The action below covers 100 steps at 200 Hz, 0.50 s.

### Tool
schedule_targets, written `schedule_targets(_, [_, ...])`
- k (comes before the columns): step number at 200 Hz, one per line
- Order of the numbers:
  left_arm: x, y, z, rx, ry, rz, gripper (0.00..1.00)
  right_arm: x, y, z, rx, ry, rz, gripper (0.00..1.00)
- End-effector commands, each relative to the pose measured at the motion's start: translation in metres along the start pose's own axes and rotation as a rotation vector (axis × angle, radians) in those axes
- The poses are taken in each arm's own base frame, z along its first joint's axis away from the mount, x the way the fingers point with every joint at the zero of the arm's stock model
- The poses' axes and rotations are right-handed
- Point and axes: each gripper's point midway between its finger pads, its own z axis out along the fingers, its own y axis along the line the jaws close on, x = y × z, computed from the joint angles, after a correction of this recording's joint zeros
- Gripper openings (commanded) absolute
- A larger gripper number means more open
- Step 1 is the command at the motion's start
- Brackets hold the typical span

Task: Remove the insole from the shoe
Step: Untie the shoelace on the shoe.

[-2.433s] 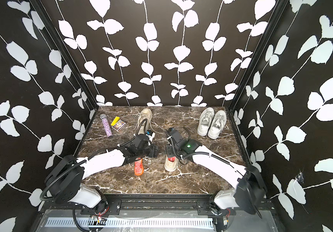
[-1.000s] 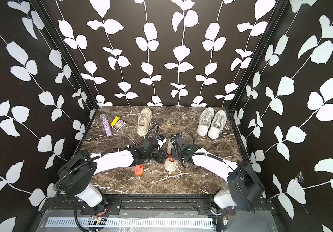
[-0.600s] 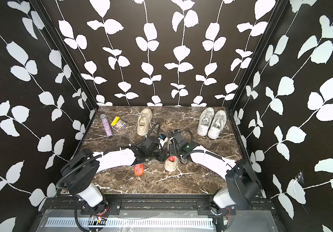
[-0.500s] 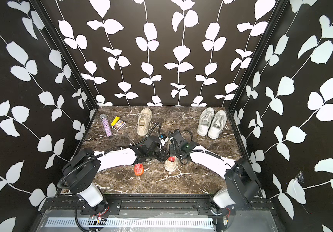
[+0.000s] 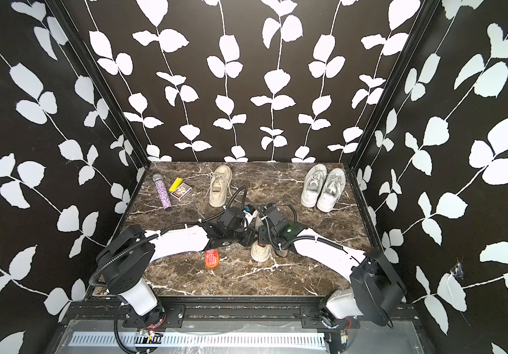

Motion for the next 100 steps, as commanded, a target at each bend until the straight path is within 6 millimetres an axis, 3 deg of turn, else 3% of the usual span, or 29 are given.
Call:
schedule_targets(1, [-0.007,-0.007,-0.001,0.017,-0.011,0.029,0.43,-0.001,0.008,0.006,-0.032,-0.006,0.039,0.27])
schedule_targets(53, [-0.004,-0.006,0.000,0.017,-0.013,0.021,0.32,-0.010,0.006,0.012,0.005,-0.029,0.045,0.24])
schedule_targets(100, [-0.004,-0.004,0.000,0.010,-0.013,0.018,0.24,-0.021,0.002,-0.011,0.036,-0.094,0.029,0.22])
